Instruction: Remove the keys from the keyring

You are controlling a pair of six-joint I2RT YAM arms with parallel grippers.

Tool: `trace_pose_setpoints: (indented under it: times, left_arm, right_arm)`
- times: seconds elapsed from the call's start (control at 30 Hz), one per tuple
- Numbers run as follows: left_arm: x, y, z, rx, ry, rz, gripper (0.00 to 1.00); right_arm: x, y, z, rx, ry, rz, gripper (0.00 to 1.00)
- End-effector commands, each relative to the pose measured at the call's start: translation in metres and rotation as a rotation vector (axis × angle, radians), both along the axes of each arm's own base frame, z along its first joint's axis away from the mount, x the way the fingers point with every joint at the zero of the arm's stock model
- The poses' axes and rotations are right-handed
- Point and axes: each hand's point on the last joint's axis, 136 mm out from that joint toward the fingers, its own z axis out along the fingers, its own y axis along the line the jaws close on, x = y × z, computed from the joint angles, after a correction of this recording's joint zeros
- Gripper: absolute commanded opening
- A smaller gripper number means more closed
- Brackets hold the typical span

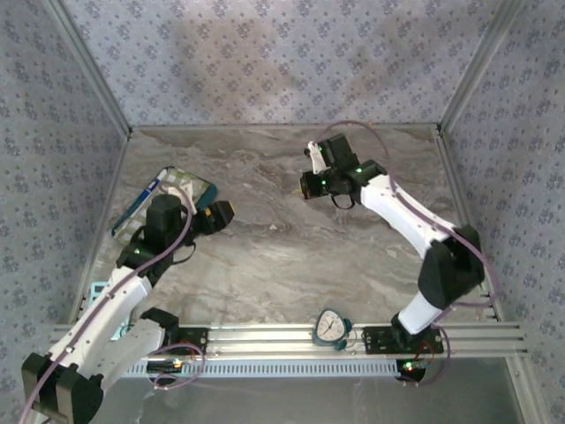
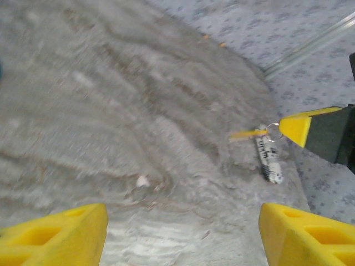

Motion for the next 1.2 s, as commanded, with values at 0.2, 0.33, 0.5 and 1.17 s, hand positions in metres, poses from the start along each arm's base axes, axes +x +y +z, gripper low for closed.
trace_pose_setpoints:
  times: [0.2,0.33,0.5,1.17]
  left_arm:
    - [-0.012,-0.049,0.095,-0.026,-0.214,-0.352,0.73]
    - [-0.025,-0.064,0.111,-0.050,-0.265,-0.463,0.72]
    - [-0.042,-0.084,0.117,-0.047,-0.313,-0.577,0.71]
    - [-0.069,-0.143,0.117,-0.023,-0.381,-0.791,0.76]
  right_arm:
    - [-0.082,0.018,0.109,0.166,-0.164,0.332,0.04]
    - [-0.095,0.019,0.121,0.211,-0.174,0.355,0.04]
    - [-0.107,0.022,0.132,0.266,-0.171,0.380,0.04]
    - [-0.133,0.041,0.164,0.345,-0.201,0.461,0.03]
